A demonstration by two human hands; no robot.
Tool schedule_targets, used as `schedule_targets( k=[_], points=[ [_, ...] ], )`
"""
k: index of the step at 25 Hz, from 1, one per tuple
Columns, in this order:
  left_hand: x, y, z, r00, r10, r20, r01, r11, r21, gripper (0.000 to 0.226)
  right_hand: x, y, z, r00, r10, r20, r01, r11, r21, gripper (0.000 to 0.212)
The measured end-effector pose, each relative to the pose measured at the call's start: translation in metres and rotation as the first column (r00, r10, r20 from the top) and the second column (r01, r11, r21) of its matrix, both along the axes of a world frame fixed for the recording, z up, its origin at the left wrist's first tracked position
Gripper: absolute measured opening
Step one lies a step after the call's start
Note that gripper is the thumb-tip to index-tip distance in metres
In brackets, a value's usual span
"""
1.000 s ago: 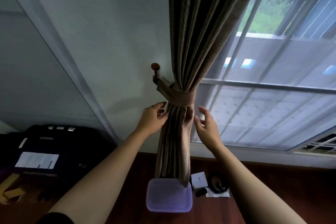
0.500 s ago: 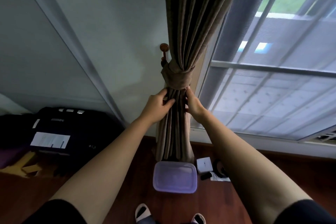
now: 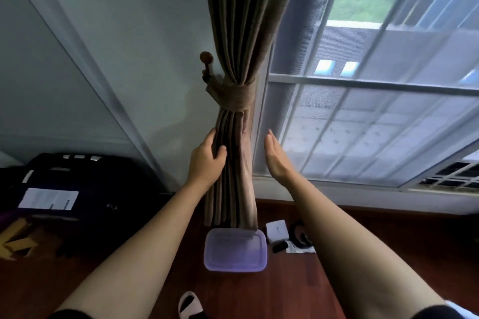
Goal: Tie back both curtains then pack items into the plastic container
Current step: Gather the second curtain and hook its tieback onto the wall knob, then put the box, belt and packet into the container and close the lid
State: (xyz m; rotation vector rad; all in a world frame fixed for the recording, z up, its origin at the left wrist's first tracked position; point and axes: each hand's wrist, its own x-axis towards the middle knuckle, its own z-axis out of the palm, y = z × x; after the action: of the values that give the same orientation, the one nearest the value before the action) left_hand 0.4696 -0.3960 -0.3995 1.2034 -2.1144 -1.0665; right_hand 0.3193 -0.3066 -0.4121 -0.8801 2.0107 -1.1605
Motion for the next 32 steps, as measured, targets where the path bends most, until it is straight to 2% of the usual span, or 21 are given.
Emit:
schedule_targets(
  k=[2, 5, 13, 19, 25, 28, 32],
  points=[
    [0.003, 0.03, -0.012, 0.994, 0.103, 0.026, -0.102, 0.994, -0.031, 0.054, -0.002, 0.036, -0.012, 0.999, 0.037, -0.027, -0.035, 0.998, 0.058, 0.056],
    [0.003, 0.081, -0.034, 0.976, 0.204, 0.081, -0.205, 0.979, 0.005, 0.053, -0.004, 0.088, -0.035, 0.988, 0.143, -0.053, -0.134, 0.98, 0.145, 0.058],
    [-0.003, 0.194, -0.148, 0.941, 0.055, 0.334, -0.119, 0.978, 0.173, 0.052, -0.009, 0.201, -0.136, 0.931, 0.31, -0.191, -0.231, 0.908, 0.349, 0.063],
    [0.027, 0.202, -0.316, 0.885, 0.0, 0.465, -0.109, 0.972, 0.209, 0.054, 0.016, 0.229, -0.317, 0.885, 0.401, -0.236, -0.252, 0.84, 0.481, 0.068],
    [0.044, 0.172, -0.511, 0.842, 0.006, 0.54, -0.108, 0.982, 0.157, 0.056, 0.018, 0.212, -0.519, 0.902, 0.377, -0.213, -0.218, 0.82, 0.53, 0.074],
    [0.049, 0.146, -0.607, 0.826, 0.037, 0.563, -0.137, 0.981, 0.137, 0.057, 0.006, 0.196, -0.607, 0.907, 0.368, -0.203, -0.214, 0.821, 0.53, 0.075],
    [0.044, 0.116, -0.695, 0.844, 0.097, 0.527, -0.188, 0.975, 0.122, 0.056, -0.009, 0.175, -0.687, 0.905, 0.35, -0.241, -0.17, 0.818, 0.55, 0.08]
  ],
)
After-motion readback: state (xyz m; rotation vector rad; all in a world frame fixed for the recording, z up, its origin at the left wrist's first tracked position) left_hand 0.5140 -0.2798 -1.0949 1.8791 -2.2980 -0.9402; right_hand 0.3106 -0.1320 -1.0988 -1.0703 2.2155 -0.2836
